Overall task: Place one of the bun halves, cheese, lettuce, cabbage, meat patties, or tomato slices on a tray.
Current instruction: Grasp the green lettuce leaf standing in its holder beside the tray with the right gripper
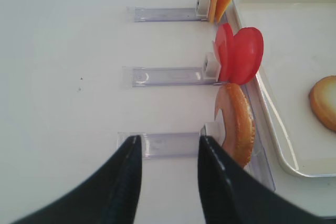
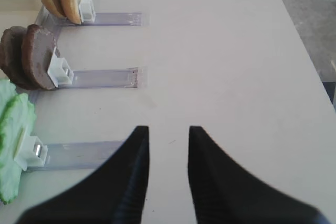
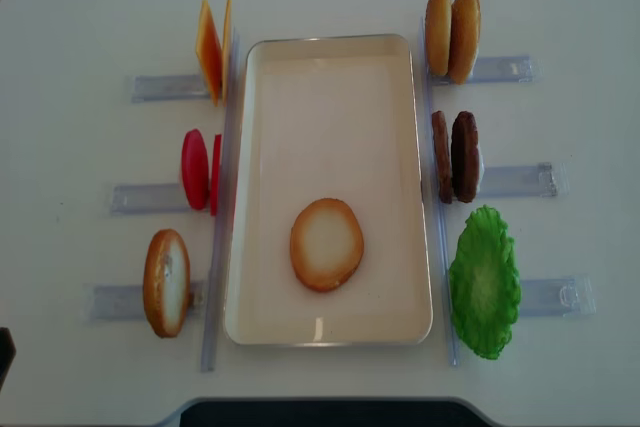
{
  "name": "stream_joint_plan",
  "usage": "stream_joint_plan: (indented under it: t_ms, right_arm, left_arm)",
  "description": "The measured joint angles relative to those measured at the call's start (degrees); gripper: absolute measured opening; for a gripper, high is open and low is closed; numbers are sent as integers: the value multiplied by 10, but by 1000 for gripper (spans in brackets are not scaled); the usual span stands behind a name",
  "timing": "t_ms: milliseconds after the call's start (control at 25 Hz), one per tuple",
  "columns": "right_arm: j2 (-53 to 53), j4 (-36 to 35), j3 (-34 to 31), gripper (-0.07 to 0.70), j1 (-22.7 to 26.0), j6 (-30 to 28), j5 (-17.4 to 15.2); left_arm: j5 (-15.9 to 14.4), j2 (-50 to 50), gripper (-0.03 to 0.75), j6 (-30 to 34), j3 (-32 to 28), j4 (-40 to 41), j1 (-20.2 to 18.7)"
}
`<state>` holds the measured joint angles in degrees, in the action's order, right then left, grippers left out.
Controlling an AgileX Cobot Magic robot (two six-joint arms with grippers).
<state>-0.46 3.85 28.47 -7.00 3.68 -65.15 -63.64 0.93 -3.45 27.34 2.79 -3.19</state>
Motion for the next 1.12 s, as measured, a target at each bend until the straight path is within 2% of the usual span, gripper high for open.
stream_joint_plan:
  t_ms: [120, 280, 520, 600, 760, 920, 1120]
  right_arm:
    - [0, 0, 0, 211, 0, 0, 0]
    - [0, 0, 0, 211, 0, 0, 0]
    - [0, 0, 0, 211, 0, 0, -1]
    - [5, -6, 6, 213, 0, 0, -12]
    - [83, -13, 30, 220, 0, 0, -46]
    - [184, -28, 43, 225, 0, 9, -48]
    - [289, -81, 45, 231, 0, 13, -48]
  left_arm:
    - [0, 0, 303, 0, 0, 0, 0]
    - [0, 0, 370, 0, 0, 0, 0]
    - [0, 0, 384, 0, 0, 0, 0]
    - [0, 0, 384, 0, 0, 0, 0]
    - [0, 0, 384, 0, 0, 0, 0]
    - [0, 0, 384, 0, 0, 0, 0]
    - [0, 0, 384, 0, 0, 0, 0]
